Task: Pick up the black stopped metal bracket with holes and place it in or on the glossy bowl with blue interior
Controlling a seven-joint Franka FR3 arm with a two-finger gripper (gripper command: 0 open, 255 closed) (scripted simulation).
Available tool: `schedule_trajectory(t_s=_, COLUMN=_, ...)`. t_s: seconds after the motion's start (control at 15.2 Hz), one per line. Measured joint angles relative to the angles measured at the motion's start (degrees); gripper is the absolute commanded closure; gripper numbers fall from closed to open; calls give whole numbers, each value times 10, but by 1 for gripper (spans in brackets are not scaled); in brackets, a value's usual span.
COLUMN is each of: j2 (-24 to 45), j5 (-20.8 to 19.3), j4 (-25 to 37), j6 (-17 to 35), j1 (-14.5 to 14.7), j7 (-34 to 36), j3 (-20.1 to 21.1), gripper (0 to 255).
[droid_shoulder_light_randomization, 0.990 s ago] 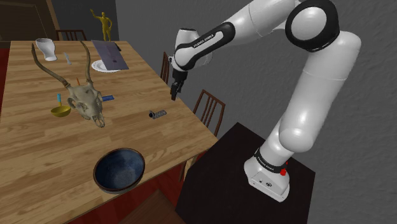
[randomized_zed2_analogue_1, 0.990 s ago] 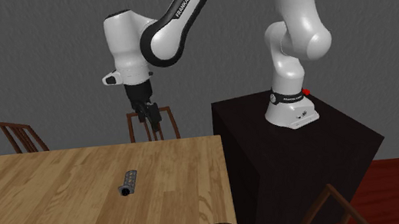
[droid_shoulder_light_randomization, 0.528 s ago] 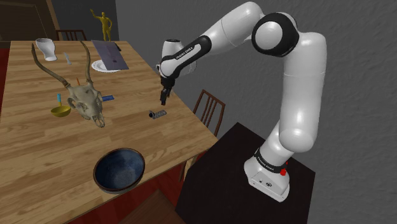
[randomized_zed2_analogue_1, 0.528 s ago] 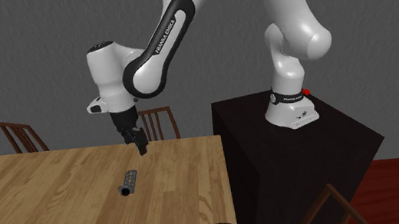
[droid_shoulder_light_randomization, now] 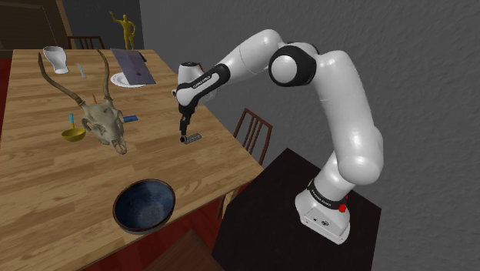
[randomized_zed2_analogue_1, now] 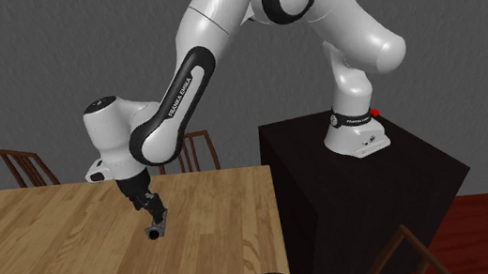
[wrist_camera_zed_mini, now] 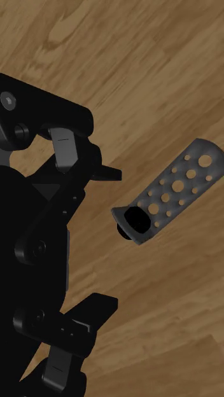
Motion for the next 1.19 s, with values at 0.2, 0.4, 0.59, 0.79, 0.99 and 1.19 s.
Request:
schedule_trajectory(t_s=0.2, j2=43, j5=-5, j4=48, j6=-5, j1=4, j7=-5, j3=1, gripper=0)
schedule_trajectory(t_s=0.4, j2=69, j5=-5, j4=65, j6=4, j1=4, j7=-6, j3=1, gripper=0)
schedule_trajectory(t_s=0.59, j2=87, j5=-5, j4=76, j6=12, j1=6, j7=-5, j3=1, gripper=0)
schedule_trajectory(t_s=0.79, j2=91, j5=-5, j4=76, j6=15, j1=5, j7=-6, j3=1, gripper=0)
schedule_trajectory(t_s=0.99, j2=91, j5=-5, j4=76, j6=16, j1=5, j7=-6, j3=1, gripper=0)
schedule_trajectory(t_s=1.19, j2=91, j5=-6, j4=76, j6=16, j1=5, j7=-6, j3=1, gripper=255)
